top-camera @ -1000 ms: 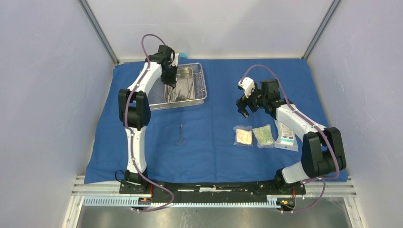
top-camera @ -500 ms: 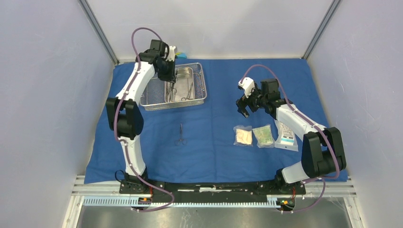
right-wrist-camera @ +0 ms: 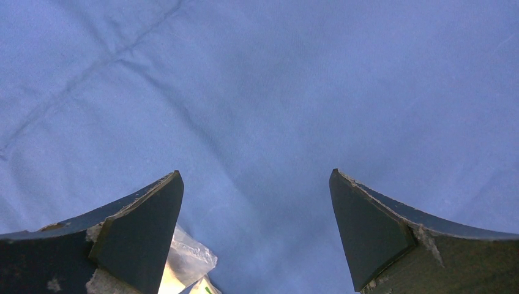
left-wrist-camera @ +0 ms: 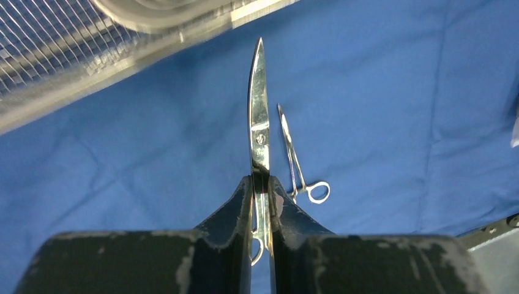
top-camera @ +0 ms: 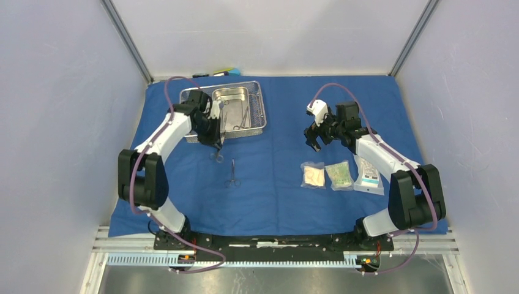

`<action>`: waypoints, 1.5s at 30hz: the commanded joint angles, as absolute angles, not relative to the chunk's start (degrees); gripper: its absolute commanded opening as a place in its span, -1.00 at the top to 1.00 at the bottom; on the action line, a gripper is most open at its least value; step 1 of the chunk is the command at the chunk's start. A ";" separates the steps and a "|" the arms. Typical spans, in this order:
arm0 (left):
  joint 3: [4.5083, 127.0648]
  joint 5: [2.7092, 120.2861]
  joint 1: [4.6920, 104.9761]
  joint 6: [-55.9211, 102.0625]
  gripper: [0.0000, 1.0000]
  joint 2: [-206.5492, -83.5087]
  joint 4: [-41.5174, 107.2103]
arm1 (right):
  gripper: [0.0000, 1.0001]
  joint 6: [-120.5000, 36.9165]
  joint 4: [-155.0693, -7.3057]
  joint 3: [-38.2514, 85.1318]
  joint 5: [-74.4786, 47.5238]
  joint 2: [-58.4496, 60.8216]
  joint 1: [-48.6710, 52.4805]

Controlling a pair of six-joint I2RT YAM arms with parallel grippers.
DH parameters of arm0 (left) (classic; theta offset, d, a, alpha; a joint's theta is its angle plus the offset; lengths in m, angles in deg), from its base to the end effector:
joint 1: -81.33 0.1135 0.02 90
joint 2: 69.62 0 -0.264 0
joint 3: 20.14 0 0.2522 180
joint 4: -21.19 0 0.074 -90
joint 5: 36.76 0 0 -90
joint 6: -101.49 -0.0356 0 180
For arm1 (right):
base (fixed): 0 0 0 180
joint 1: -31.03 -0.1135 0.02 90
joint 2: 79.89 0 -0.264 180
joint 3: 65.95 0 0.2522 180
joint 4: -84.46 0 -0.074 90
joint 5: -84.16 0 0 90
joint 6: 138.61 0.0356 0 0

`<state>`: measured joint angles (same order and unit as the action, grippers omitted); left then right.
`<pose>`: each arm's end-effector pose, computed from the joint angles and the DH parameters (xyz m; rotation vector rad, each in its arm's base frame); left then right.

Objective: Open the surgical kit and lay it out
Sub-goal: Place the medical item in the surgical kit.

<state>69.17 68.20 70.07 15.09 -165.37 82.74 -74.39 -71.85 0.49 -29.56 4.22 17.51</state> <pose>0.3294 -0.0749 0.2474 0.2550 2.7527 -0.4293 0.3012 0.0871 0.2291 -0.9511 2.0331 0.3587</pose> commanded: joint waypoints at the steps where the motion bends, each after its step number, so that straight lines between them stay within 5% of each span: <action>1: 61.61 70.82 69.70 17.79 0.95 -156.79 78.73 | -0.94 -74.51 -73.26 2.13 -29.84 1.66 17.23; 17: 44.02 70.27 69.56 23.41 0.95 -143.43 72.61 | -0.94 -76.11 -73.34 -0.05 -27.99 -0.38 17.26; 45: 43.29 68.09 72.60 26.11 0.95 -158.10 72.92 | -0.94 -76.13 -73.27 0.27 -28.51 0.74 17.20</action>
<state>41.23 68.33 72.06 23.92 -156.89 73.36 -75.89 -71.87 -0.49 -28.21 0.53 17.51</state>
